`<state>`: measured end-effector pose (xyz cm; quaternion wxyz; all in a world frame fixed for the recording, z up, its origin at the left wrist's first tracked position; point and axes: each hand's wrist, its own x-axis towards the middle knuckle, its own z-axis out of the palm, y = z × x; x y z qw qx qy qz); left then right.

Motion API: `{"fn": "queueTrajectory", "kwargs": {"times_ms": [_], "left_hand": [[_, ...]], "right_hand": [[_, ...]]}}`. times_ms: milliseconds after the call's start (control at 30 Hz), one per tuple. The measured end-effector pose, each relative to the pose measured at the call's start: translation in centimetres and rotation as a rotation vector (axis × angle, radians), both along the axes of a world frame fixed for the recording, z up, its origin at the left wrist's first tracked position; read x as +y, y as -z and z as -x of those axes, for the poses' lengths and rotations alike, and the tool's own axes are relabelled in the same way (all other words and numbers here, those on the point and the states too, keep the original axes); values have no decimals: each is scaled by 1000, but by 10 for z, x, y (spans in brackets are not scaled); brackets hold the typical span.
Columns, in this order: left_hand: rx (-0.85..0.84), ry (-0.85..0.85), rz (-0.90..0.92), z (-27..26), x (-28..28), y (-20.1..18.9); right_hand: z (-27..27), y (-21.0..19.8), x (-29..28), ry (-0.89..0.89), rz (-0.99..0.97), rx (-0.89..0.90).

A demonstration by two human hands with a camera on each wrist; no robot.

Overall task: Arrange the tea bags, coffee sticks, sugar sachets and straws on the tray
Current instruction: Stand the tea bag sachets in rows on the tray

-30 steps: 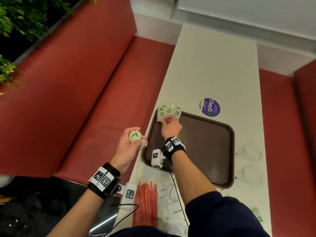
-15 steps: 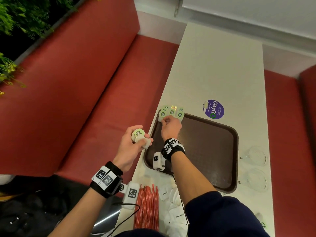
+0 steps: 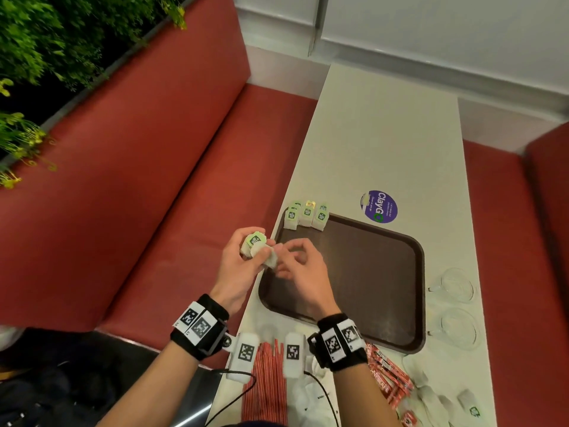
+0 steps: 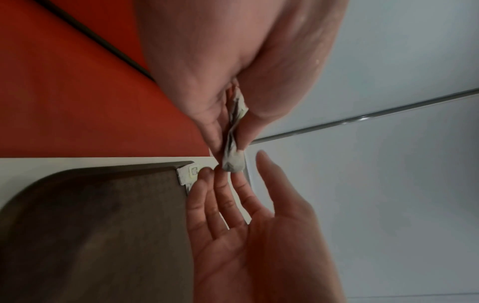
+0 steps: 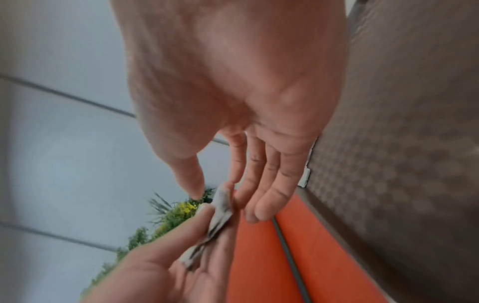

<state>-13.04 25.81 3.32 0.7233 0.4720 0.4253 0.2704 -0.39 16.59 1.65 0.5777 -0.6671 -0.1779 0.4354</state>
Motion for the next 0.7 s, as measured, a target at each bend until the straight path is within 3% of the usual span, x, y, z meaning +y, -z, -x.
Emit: {"fn": "queueTrajectory", "kwargs": {"times_ms": [300,400,567,700], "left_hand": [[-144,-60,83,2,-11,-18],[-173,-1,67,7,-9,-24],[-100,230,-103,3,-9,-31],[-52,221,-256,-4,-9,-31]], "right_hand": [[4,-32,-29,29,-199,356],[0,-42,-33,18,-232,542],[-3,-46,-36,25,-255,760],[-4,-44,-41,5,-206,692]]}}
